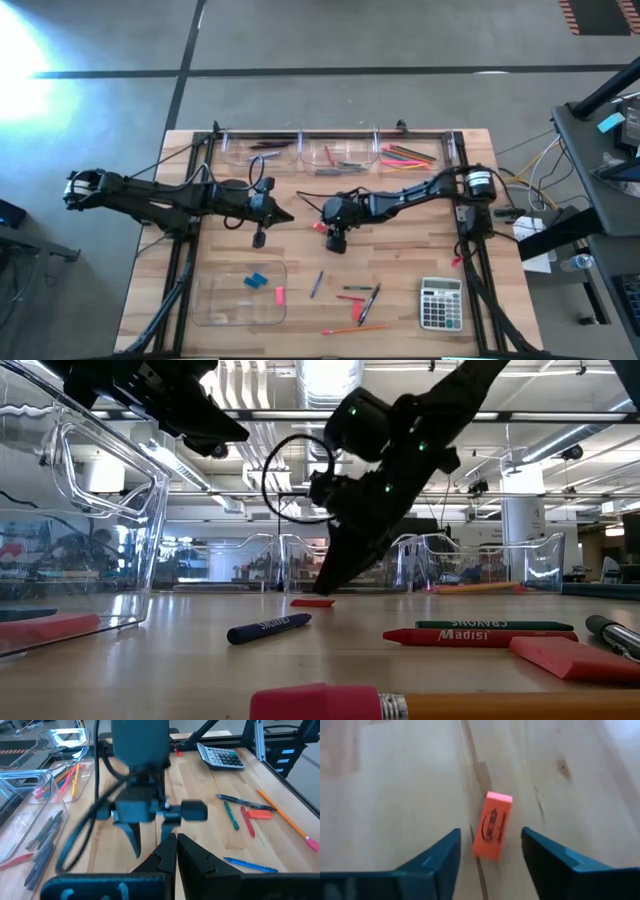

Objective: Sort crayons/erasers/pens/pencils in bins
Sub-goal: Put the orange eraser into the bottom transparent bin

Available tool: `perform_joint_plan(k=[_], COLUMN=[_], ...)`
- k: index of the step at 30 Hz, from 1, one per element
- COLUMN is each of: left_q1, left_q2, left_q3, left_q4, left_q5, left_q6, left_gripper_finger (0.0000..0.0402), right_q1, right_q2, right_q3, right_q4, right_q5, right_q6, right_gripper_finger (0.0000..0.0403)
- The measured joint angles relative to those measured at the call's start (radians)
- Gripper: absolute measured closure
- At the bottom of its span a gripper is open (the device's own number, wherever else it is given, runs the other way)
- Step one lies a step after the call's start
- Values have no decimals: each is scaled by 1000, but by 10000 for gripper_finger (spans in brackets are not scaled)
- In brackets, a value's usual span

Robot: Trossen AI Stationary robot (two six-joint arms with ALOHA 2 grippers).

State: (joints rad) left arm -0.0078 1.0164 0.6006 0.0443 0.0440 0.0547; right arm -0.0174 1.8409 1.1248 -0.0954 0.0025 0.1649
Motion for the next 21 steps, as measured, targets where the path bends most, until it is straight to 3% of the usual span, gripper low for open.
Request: perform_joint_plan(k=[5,10,21], left_q1=[0,-3,-18], left_q2=[-27,-100,-196], left_q3=[-1,-19,-67], left_q4=[-15,-37,-26], left_q5=[-28,-53,-48], left_q6=[1,1,-24], left_gripper_finger=[402,402,402], right_q1=[0,4,4], right_q2=[58,84,137], right_q3=[1,3,5], right_q4=[78,86,38], right_q5=[8,45,65], right_q6=[-5,-12,-16], right_gripper_finger=[168,157,242])
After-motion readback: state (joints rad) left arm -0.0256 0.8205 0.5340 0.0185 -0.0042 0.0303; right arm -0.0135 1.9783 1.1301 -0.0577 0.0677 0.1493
